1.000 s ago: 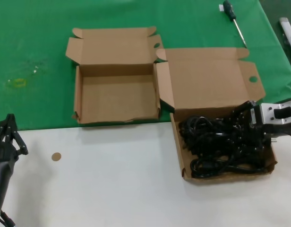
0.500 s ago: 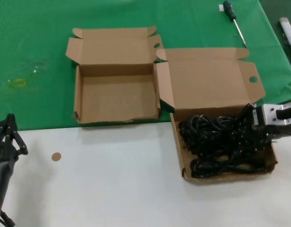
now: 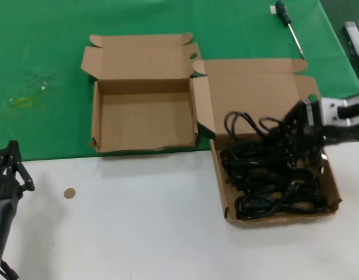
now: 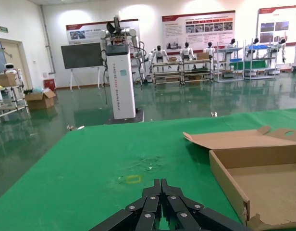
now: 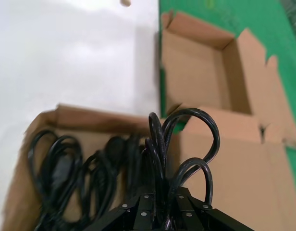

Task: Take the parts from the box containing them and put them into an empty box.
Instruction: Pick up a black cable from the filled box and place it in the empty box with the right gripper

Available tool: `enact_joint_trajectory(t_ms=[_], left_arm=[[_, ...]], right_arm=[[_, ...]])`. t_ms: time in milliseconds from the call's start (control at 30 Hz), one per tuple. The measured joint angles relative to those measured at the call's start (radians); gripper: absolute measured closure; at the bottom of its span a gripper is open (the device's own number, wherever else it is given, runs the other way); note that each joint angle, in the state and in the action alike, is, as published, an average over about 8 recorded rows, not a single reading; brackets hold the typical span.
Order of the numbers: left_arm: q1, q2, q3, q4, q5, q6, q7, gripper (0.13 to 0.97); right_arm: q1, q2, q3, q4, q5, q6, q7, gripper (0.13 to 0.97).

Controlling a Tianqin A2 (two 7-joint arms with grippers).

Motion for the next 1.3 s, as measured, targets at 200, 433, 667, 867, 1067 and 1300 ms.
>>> enact_joint_trajectory(t_ms=[200, 433, 667, 867, 1067, 1300], left_arm=[[0.000, 0.000, 0.000, 0.000, 0.000, 0.000, 0.000, 0.945], [0.000, 0.000, 0.000, 0.000, 0.000, 0.000, 0.000, 0.945], [0.000, 0.000, 0.000, 0.000, 0.000, 0.000, 0.000, 0.945], [0.000, 0.000, 0.000, 0.000, 0.000, 0.000, 0.000, 0.945], [0.000, 0.000, 0.000, 0.000, 0.000, 0.000, 0.000, 0.945], [0.000, 0.000, 0.000, 0.000, 0.000, 0.000, 0.000, 0.945]], right_arm=[[0.061, -0.066, -0.014, 0.013, -0.030, 0.012, 0.048, 0.908], [0.115, -0.189, -0.053, 0.014, -0.088, 0.053, 0.117, 0.909], [0.159, -0.331, -0.098, -0.048, -0.149, 0.114, 0.157, 0.909], [0.204, -0.452, -0.131, -0.152, -0.190, 0.173, 0.157, 0.910], [0.247, -0.557, -0.151, -0.295, -0.208, 0.240, 0.121, 0.910], [0.288, -0.640, -0.156, -0.463, -0.203, 0.316, 0.045, 0.910]])
